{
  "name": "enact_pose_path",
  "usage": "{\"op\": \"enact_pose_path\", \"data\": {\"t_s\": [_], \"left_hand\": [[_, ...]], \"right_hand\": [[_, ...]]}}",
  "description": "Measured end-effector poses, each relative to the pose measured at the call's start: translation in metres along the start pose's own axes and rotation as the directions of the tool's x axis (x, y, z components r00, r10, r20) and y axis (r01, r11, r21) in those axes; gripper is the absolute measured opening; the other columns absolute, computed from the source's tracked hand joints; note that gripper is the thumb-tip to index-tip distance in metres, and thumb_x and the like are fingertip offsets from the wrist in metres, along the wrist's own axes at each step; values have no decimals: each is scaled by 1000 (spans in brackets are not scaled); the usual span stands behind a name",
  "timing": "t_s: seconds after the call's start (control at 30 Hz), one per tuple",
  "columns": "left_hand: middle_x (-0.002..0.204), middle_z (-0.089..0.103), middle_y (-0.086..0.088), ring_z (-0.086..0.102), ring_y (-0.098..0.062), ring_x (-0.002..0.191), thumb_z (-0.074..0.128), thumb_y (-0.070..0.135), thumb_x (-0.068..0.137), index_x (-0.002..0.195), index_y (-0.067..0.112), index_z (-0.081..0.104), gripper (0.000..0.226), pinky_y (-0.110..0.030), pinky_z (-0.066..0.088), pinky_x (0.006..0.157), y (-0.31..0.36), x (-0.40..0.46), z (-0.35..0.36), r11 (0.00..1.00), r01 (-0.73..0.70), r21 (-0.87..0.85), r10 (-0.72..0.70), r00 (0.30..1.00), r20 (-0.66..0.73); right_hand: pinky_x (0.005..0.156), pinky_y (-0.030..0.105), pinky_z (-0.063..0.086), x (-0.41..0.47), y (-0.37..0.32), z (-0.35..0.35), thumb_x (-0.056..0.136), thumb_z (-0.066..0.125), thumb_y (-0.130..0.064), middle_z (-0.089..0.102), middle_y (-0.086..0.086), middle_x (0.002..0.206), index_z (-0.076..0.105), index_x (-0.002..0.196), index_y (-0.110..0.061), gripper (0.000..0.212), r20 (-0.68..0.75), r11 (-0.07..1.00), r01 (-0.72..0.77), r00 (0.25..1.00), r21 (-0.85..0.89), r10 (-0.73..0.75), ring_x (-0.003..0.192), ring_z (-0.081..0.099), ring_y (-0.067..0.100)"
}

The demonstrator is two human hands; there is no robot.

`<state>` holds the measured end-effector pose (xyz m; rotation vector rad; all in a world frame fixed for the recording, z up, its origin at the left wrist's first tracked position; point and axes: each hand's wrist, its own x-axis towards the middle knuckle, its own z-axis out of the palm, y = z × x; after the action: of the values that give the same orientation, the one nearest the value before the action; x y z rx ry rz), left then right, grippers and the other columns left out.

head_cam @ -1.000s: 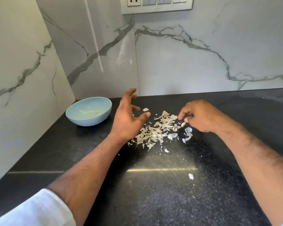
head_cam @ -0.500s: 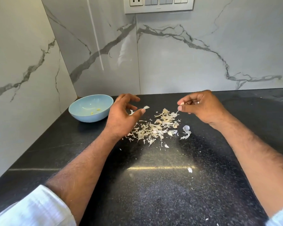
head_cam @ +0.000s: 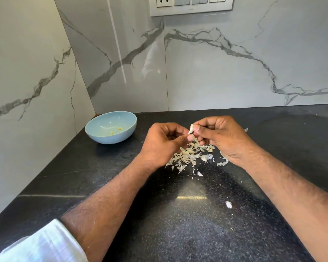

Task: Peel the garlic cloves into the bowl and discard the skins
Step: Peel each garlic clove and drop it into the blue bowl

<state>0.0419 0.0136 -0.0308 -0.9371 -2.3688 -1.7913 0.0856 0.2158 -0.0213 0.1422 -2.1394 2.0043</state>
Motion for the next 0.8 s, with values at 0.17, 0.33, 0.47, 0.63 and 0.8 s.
{"op": "enact_pose_path", "data": {"t_s": [0.17,0.33,0.47,0.63,0.8], "left_hand": [[76,78,2,74,-17,65,84,22,93,92,15,81,7,-40,66,66,-2,1,1,984,-71,162,80,996,-47],[75,76,10,72,-8,66,93,34,83,88,23,80,17,-36,65,69,-2,1,3,948,-102,301,116,993,-30],[75,76,13,72,-5,70,90,42,84,88,27,78,20,-34,65,72,-7,2,-6,937,-48,345,68,997,-47],[74,75,14,69,0,67,87,42,89,88,27,78,17,-23,58,68,-8,4,-12,930,-30,367,48,998,-42],[76,76,13,72,-2,71,85,45,89,89,29,78,18,-32,65,74,-8,4,-14,925,-26,380,38,999,-24]], "right_hand": [[68,31,57,-1,0,0,93,76,-8,76,25,94,78,103,-3,12,5,999,-26,1000,-45,26,76,64,19],[61,26,56,0,-7,-10,91,78,-15,77,9,83,79,97,-8,9,-41,983,-33,999,-181,26,73,66,15],[64,24,56,1,-6,-46,90,80,-12,77,-2,73,78,91,-17,5,-108,785,-126,991,-607,75,62,69,4],[66,20,47,3,3,-50,83,87,-15,75,-13,77,79,79,-27,15,-110,556,-167,985,-814,135,74,69,3],[62,11,45,4,-1,-39,85,82,-6,72,-13,86,80,89,-30,25,31,501,19,999,-865,17,66,61,-3]]}}
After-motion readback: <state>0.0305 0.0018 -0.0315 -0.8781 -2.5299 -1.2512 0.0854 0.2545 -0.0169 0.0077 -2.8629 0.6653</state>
